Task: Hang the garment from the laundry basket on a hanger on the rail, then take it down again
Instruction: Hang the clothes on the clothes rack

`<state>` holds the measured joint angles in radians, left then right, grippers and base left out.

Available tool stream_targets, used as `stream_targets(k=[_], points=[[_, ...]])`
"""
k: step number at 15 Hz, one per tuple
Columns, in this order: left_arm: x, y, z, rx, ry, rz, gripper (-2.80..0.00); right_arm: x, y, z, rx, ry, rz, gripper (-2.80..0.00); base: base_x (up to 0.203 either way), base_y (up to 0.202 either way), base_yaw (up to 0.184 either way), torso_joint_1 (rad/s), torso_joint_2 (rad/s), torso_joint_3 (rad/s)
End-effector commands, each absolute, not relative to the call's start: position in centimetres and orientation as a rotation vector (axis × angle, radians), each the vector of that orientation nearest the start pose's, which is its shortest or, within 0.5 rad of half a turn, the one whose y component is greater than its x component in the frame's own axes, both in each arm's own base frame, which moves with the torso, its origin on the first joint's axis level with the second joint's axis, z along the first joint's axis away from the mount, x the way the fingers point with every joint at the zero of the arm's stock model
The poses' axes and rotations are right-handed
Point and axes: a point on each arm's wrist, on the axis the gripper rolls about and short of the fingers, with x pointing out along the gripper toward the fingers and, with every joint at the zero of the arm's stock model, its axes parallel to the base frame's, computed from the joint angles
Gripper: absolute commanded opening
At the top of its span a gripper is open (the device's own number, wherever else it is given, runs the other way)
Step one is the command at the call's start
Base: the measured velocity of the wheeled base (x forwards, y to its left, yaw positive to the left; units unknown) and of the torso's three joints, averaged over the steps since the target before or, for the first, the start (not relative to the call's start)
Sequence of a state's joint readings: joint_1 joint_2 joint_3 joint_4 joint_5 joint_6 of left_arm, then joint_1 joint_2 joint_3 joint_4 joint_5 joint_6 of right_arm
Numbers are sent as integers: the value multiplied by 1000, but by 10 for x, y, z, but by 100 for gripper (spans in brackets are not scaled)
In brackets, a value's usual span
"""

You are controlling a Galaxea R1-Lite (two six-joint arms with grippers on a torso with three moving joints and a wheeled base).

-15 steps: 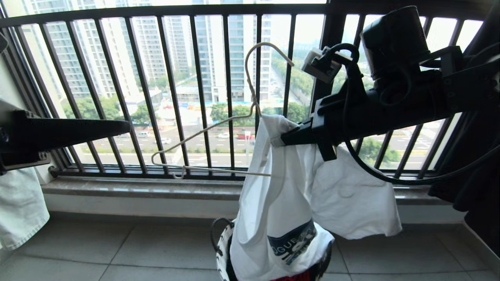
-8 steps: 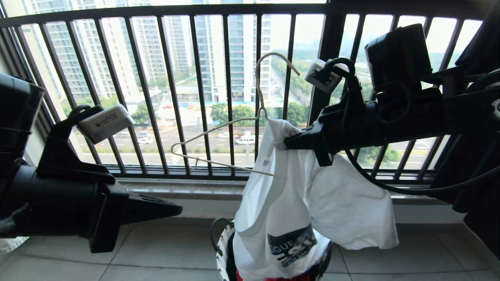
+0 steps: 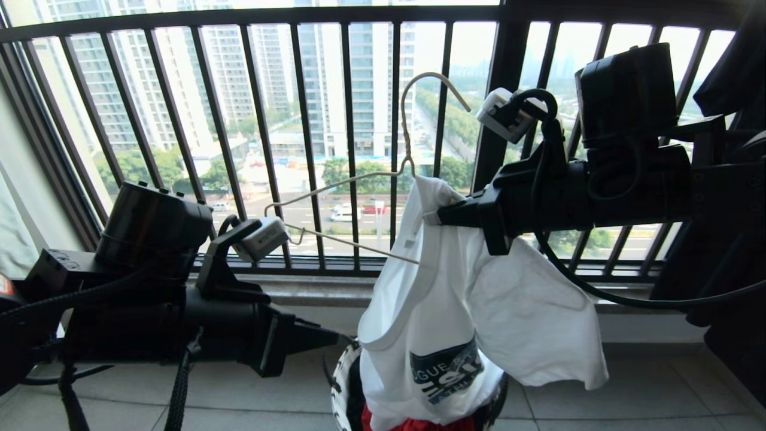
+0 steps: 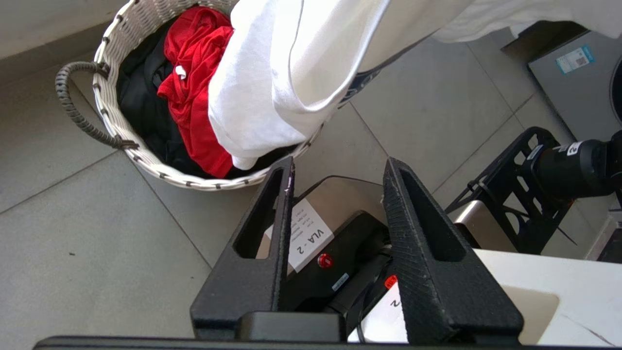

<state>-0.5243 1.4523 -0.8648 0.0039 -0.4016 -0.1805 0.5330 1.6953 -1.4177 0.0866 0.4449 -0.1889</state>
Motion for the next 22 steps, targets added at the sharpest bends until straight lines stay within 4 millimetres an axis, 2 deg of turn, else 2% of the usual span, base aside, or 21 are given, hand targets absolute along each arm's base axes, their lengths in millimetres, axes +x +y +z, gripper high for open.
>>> stream_targets(k=[1,8,14,18,22], points=[[206,-129,195,-146,644,-845,0,268,170,288,-189,283,1004,-280,0,0,0,0,0,0],[228,-141,153,-148,527,-825,0,256,175,289,-194,282,1038,-280,0,0,0,0,0,0],[233,-146,140,-158,574,-810,0,249,178,288,-199,281,1060,-280,0,0,0,0,0,0],[234,-149,144,-225,511,-812,0,246,178,289,-198,279,1066,-280,0,0,0,0,0,0],[237,-157,131,-218,492,-790,0,246,180,289,-197,278,1069,-280,0,0,0,0,0,0]])
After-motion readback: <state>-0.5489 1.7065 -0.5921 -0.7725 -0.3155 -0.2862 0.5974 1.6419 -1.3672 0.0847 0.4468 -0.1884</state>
